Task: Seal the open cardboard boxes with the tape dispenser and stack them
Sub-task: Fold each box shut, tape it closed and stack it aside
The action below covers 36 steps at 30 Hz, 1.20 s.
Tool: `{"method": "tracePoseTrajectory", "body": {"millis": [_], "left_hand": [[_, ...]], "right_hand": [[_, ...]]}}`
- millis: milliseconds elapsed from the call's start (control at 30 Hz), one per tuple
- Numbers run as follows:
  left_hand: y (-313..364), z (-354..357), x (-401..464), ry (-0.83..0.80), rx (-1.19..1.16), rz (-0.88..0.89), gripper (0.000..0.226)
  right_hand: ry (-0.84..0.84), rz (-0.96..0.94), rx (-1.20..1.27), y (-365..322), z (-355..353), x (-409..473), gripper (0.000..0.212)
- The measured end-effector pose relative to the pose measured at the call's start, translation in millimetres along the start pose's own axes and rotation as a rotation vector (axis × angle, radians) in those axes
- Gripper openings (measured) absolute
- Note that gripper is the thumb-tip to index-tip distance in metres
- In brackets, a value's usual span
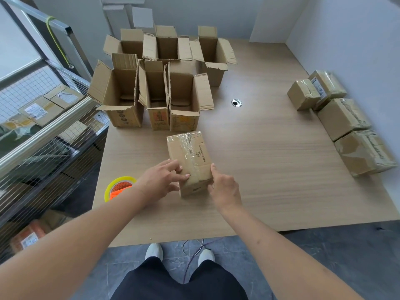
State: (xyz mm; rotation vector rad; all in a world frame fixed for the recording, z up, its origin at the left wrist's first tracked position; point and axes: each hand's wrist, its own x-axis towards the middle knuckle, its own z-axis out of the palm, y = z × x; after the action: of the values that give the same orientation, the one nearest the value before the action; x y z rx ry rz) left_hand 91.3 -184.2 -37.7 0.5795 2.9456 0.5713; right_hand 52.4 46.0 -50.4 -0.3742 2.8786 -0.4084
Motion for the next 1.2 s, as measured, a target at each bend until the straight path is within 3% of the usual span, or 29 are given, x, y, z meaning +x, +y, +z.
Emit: {"method": "tracePoseTrajectory", "body": {"millis": [167,267,500,733,900,1200], "left_hand": [[3.3,-17.0,8.8,0.031,-0.059,-0.017,0.027],[6.9,-11.4,9.5,0.074,-0.062,0.010,0.027],[-11.9,-10.7,-3.3,0.035,-0.128,-0.009,0.039],[-20.4,-1.3,-14.7,0.033,-0.062,0.054,0.052],[-37.1,4.9,-17.5,-0.082,0.079,-0.126,0.072],[-38.4,5.7,-21.2,-0.153,0.064,-0.157,0.079]], "right_hand": [[-0.099,-0.032,-0.013,-8.2,-4.7,0.5,0.120],[-0.044,-0.137,-0.079,-20.9,6.3,-0.8,0.132],[0.035,-0.137,-0.161,-45.0,27.0,4.1,0.101],[0.111,-0.129,-0.204,-50.7,35.5,0.3,0.095],[0.021,-0.104,-0.238,-47.0,29.0,5.6,0.106],[0.015,-0.055,-0.358,-70.0,33.2,8.8,0.092]]}}
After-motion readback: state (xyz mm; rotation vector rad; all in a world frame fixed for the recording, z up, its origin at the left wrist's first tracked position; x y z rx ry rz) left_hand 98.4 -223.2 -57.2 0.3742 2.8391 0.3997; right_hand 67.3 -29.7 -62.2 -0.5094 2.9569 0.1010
